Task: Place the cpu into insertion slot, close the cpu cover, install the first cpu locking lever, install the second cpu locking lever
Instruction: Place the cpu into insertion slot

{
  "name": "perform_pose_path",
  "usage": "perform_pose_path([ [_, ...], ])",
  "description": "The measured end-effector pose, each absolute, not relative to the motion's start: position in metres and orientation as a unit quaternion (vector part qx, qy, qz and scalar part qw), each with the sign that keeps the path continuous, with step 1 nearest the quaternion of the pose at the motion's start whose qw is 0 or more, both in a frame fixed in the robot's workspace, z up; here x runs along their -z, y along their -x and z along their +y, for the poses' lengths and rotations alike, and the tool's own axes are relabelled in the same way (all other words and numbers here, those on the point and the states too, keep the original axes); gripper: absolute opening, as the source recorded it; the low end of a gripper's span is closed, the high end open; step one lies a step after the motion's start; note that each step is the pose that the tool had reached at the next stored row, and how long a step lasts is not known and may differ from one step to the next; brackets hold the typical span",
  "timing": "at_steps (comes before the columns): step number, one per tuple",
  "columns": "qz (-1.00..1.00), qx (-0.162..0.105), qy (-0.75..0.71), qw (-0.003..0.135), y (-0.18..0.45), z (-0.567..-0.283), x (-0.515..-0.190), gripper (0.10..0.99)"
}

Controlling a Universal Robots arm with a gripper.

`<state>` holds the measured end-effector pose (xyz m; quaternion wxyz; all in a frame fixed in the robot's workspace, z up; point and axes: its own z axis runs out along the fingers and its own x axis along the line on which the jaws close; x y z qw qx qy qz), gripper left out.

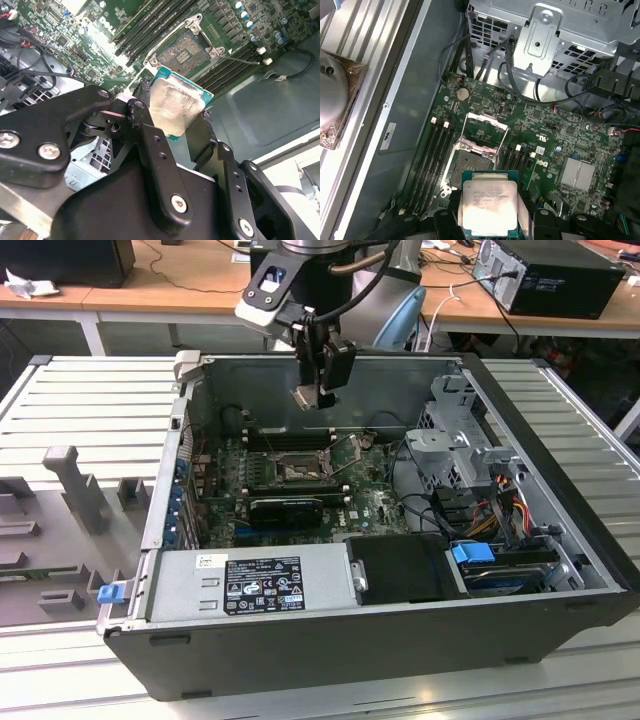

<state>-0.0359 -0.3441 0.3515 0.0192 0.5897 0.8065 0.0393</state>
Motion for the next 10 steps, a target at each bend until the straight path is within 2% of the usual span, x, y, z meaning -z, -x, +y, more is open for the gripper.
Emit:
perform_pose_path([
  [10,0.786,-0.039,-0.617,0.021,0.0359,-0.3441,-0.3512,0.529],
])
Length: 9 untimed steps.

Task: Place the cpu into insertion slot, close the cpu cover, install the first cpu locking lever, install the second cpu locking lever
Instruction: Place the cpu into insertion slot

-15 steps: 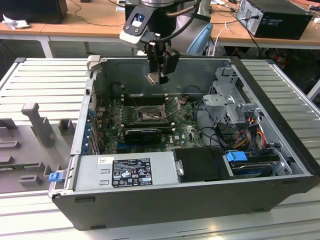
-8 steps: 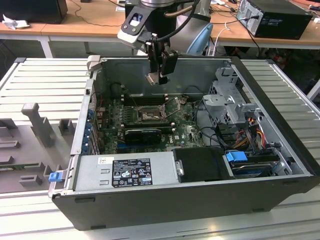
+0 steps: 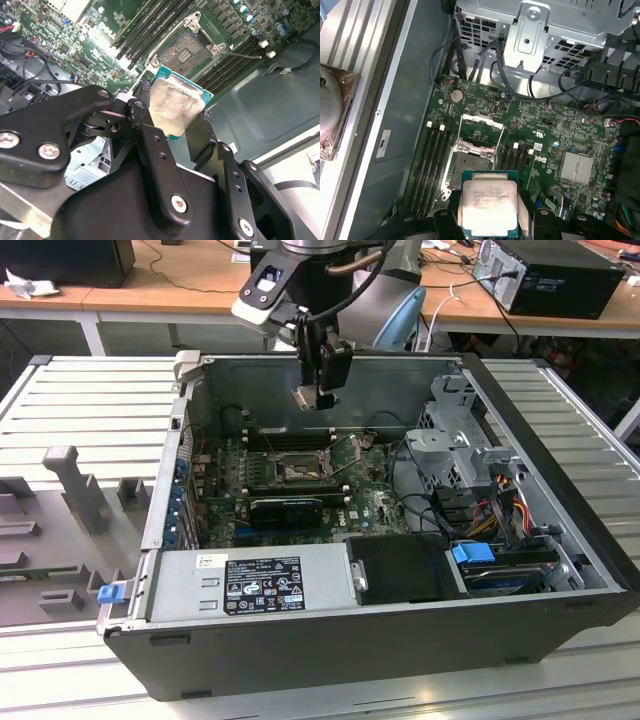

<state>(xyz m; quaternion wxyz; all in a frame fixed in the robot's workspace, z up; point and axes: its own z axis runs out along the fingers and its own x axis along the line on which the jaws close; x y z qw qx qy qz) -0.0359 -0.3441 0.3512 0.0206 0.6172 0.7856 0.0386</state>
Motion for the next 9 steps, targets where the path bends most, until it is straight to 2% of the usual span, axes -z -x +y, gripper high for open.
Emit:
perform_pose_path([
  [9,0.753,-0.037,-0.657,0.023,0.0358,-0.3441,-0.3506,0.529],
])
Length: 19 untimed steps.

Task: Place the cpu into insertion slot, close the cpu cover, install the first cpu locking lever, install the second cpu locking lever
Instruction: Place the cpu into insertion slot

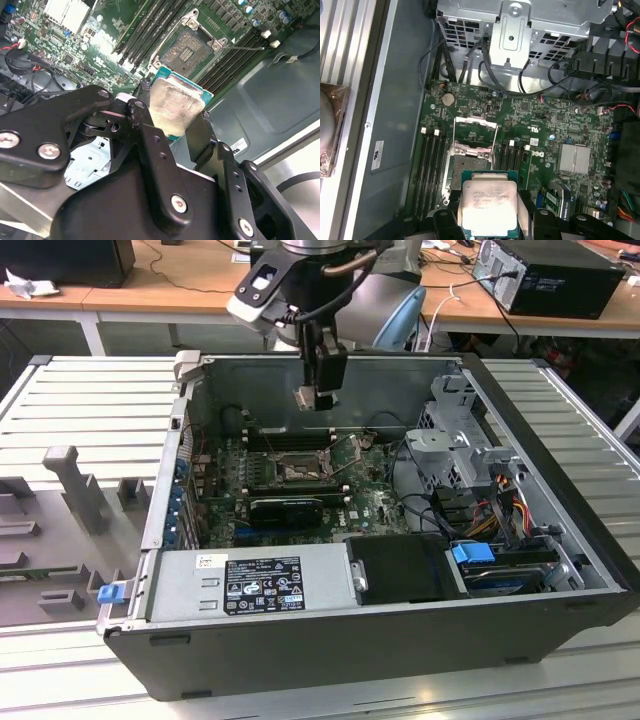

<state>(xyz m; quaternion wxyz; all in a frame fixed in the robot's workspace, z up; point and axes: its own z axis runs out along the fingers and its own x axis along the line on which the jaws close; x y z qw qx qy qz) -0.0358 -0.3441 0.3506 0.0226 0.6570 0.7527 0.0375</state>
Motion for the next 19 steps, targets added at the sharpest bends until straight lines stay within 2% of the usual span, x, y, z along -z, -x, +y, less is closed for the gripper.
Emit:
perform_pose_path([
  [19,0.706,-0.036,-0.707,0.025,0.0356,-0.3441,-0.3495,0.529],
])
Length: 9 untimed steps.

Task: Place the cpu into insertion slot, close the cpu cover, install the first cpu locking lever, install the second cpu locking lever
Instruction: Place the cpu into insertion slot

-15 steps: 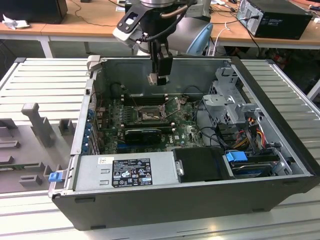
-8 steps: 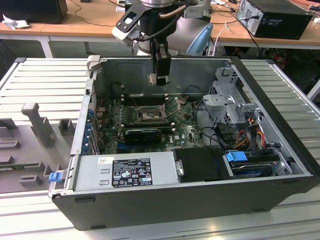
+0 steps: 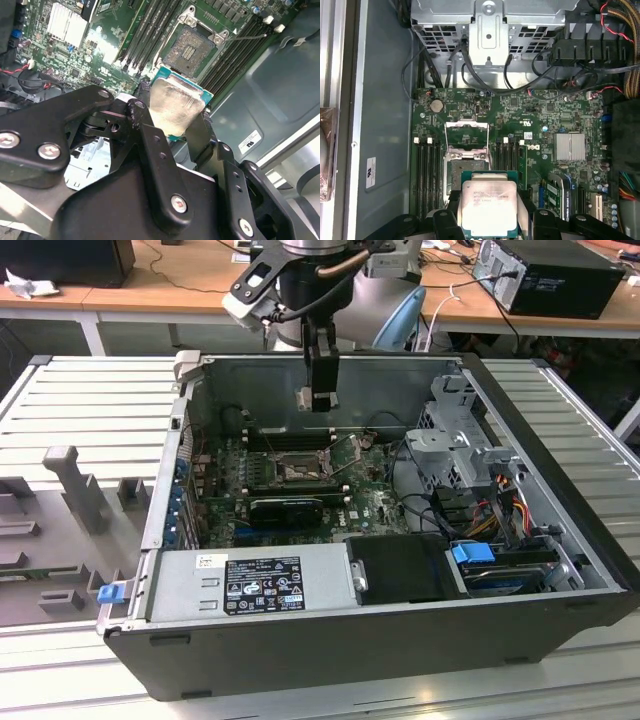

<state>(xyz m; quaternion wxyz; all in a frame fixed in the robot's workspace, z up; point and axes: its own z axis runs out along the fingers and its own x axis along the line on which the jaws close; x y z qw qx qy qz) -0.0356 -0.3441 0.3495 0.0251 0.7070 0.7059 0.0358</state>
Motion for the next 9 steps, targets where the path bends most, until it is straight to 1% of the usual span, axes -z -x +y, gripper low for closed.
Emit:
perform_pose_path([
  [9,0.692,-0.035,-0.721,0.026,0.0356,-0.3441,-0.3406,0.529],
])
